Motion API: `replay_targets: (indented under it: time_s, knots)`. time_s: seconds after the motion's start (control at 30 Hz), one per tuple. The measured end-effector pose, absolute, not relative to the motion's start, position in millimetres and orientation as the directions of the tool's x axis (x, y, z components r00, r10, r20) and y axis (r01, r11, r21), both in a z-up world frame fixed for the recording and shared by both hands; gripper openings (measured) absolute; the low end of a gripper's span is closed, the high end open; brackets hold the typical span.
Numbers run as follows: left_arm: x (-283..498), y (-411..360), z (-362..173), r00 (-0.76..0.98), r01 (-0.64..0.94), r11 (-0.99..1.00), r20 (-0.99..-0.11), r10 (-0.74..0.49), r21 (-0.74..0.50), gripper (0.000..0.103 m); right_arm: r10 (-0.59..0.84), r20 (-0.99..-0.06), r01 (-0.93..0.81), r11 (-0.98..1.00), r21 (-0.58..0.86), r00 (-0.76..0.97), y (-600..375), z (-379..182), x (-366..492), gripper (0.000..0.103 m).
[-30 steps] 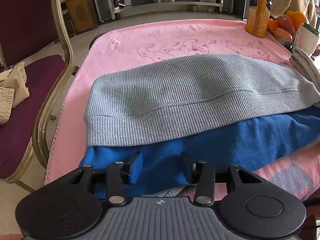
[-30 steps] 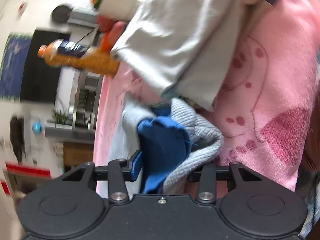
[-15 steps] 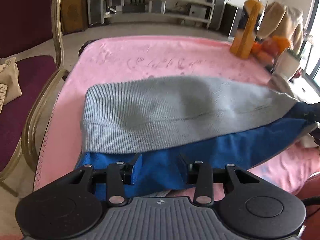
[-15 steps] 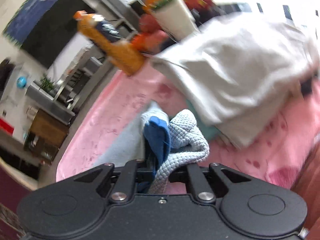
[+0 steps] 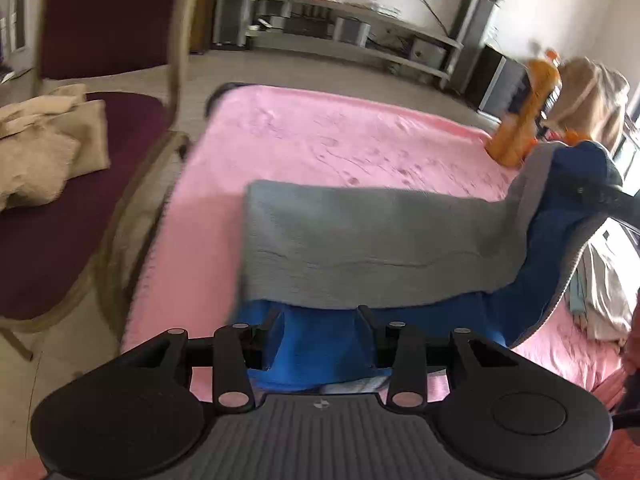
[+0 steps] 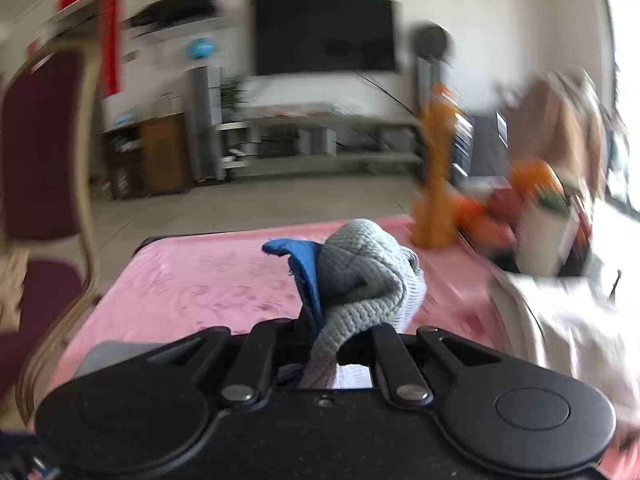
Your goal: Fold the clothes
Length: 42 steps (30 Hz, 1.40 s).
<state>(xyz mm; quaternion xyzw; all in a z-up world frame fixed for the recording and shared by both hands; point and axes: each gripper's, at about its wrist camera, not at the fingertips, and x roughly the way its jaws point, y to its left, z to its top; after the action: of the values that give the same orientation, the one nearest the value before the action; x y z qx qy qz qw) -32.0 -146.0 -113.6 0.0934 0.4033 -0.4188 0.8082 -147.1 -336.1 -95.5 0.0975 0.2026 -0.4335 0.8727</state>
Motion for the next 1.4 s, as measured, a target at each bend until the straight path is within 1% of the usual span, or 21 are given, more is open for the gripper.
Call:
replay_targets:
  time_s: [0.1, 0.2, 0.3, 0.33, 0.4, 0.53, 0.57, 0.67, 0.83, 0.9, 0.93, 0.97, 1.0, 1.03, 1.07, 1.1, 1.2, 1.3, 1.4]
  knots:
    - [-24, -125, -108, 0.358, 0.723, 0.665, -0.721, -0.593, -0.188, 0.039, -0.693, -0.395, 0.719, 0.687, -0.108, 0.603, -310, -93, -115, 0.008]
    - [-15, -109, -107, 0.37, 0.692, 0.689, -0.715, -0.594, -0.215, 0.039, -0.647, -0.359, 0.618, 0.758, -0.208, 0.673, -280, -96, -84, 0.008]
    - [-6, -94, -106, 0.382, 0.659, 0.712, -0.709, -0.593, -0.241, 0.039, -0.554, -0.352, 0.467, 0.83, -0.306, 0.754, -250, -103, -55, 0.008]
    - [-4, -88, -106, 0.386, 0.648, 0.72, -0.707, -0.593, -0.25, 0.039, -0.508, -0.359, 0.392, 0.851, -0.351, 0.783, -239, -108, -48, 0.008]
    - [2, -78, -105, 0.394, 0.625, 0.733, -0.703, -0.592, -0.267, 0.039, -0.412, -0.396, 0.23, 0.872, -0.431, 0.821, -220, -121, -35, 0.008]
    - [14, -56, -103, 0.41, 0.578, 0.758, -0.696, -0.59, -0.302, 0.038, -0.237, -0.539, -0.103, 0.844, -0.526, 0.808, -191, -153, -24, 0.008]
    - [17, -51, -103, 0.414, 0.565, 0.764, -0.694, -0.589, -0.311, 0.038, -0.21, -0.576, -0.163, 0.834, -0.527, 0.79, -186, -160, -24, 0.008]
    - [28, -72, -105, 0.361, 0.596, 0.728, -0.696, -0.621, -0.34, 0.038, -0.181, -0.628, -0.254, 0.804, -0.538, 0.757, -178, -173, -25, 0.008]
    - [49, -118, -110, 0.252, 0.655, 0.647, -0.695, -0.673, -0.39, 0.037, -0.181, -0.645, -0.277, 0.793, -0.542, 0.742, -182, -173, -31, 0.009]
    - [57, -136, -112, 0.207, 0.675, 0.613, -0.693, -0.691, -0.41, 0.036, -0.188, -0.656, -0.285, 0.79, -0.543, 0.731, -186, -170, -36, 0.011]
    - [60, -143, -116, 0.192, 0.677, 0.614, -0.708, -0.679, -0.405, 0.035, -0.193, -0.661, -0.286, 0.789, -0.544, 0.725, -188, -169, -38, 0.016]
    - [62, -150, -122, 0.183, 0.674, 0.627, -0.734, -0.654, -0.39, 0.036, -0.203, -0.662, -0.276, 0.793, -0.543, 0.722, -190, -167, -42, 0.024]
    - [64, -152, -126, 0.176, 0.668, 0.636, -0.748, -0.64, -0.387, 0.042, -0.208, -0.66, -0.261, 0.802, -0.538, 0.721, -193, -163, -47, 0.03]
    - [65, -152, -128, 0.171, 0.659, 0.642, -0.753, -0.635, -0.392, 0.044, -0.207, -0.66, -0.24, 0.82, -0.52, 0.722, -198, -157, -54, 0.034]
    - [67, -151, -130, 0.165, 0.65, 0.648, -0.759, -0.63, -0.397, 0.044, -0.203, -0.66, -0.22, 0.838, -0.499, 0.723, -203, -151, -62, 0.04]
    - [68, -150, -131, 0.167, 0.646, 0.652, -0.76, -0.628, -0.397, 0.045, -0.189, -0.662, -0.206, 0.857, -0.472, 0.725, -208, -144, -72, 0.043]
    - [63, -150, -130, 0.201, 0.659, 0.663, -0.767, -0.61, -0.354, 0.044, -0.16, -0.655, -0.177, 0.891, -0.418, 0.739, -218, -122, -103, 0.055]
    - [58, -152, -129, 0.231, 0.678, 0.669, -0.774, -0.589, -0.306, 0.042, -0.184, -0.632, -0.125, 0.903, -0.411, 0.753, -226, -101, -132, 0.061]
    - [57, -152, -126, 0.244, 0.684, 0.668, -0.772, -0.588, -0.293, 0.041, -0.203, -0.617, -0.032, 0.937, -0.348, 0.76, -246, -81, -147, 0.062]
